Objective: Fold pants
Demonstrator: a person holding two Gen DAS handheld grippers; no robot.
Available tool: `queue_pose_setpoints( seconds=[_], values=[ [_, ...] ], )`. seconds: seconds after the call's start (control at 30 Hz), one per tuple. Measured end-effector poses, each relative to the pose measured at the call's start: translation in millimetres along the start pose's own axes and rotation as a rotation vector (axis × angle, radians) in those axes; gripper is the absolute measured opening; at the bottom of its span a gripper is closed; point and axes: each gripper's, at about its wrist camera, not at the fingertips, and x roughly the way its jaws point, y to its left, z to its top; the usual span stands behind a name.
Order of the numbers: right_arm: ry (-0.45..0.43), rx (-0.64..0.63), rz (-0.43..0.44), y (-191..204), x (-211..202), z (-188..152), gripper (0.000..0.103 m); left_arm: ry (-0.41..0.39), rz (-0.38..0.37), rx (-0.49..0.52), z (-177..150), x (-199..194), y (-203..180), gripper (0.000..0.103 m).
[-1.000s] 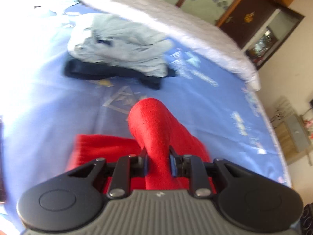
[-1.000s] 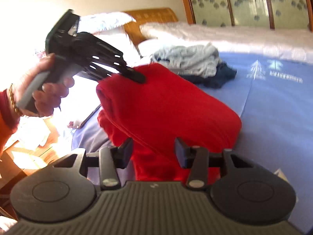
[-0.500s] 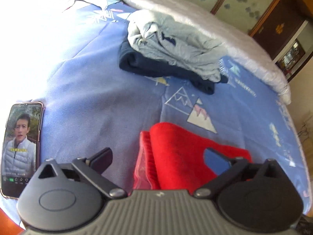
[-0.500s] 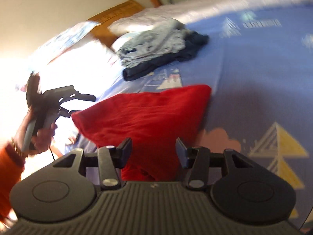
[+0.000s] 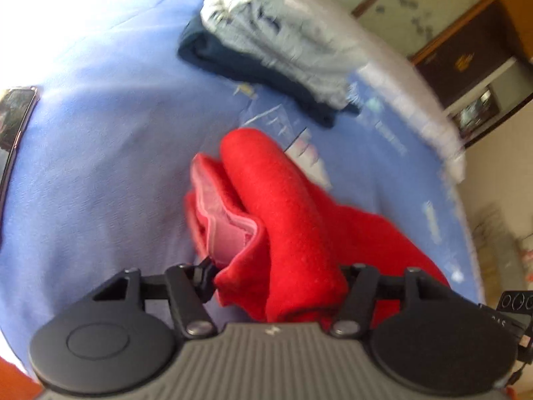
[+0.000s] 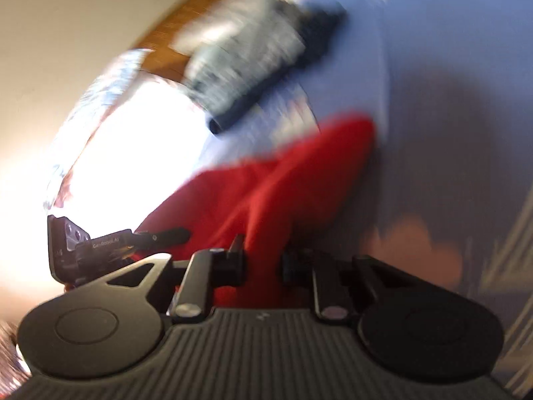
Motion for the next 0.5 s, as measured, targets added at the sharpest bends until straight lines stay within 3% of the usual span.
queue_pose_setpoints(
  seconds=[0.13, 0.23, 0.3, 0.4, 0.5],
  values=[
    [-0.19, -0.295, -0.01, 36.0, -48.6, 22.0, 0.021, -0.115, -0.112, 0.067, -20.4, -8.8, -28.4, 0.058],
    [-0.211, -0.387, -0.025, 32.0, -70.7, 8.9, 0.022, -0.11, -0.084, 0.116, -46.2, 9.7, -40.1, 0.061],
    [-0.149, -0.308, -0.05, 6.7, -70.5, -7.1, 0.022, 0.006, -0.045, 0.089, -62.4, 37.1, -33.3, 0.061],
    [-0.019, -0.14, -0.161, -45.0, -53.5, -47.3, 0.026, -0.032, -0.025, 0.151, -83.6, 39.0, -40.8, 0.072],
    [-0.097, 0.111, -0.055, -75.8, -64.4, -75.0, 0.027, -0.004, 0.022, 0.202, -90.0, 37.8, -49.9, 0.078]
  ],
)
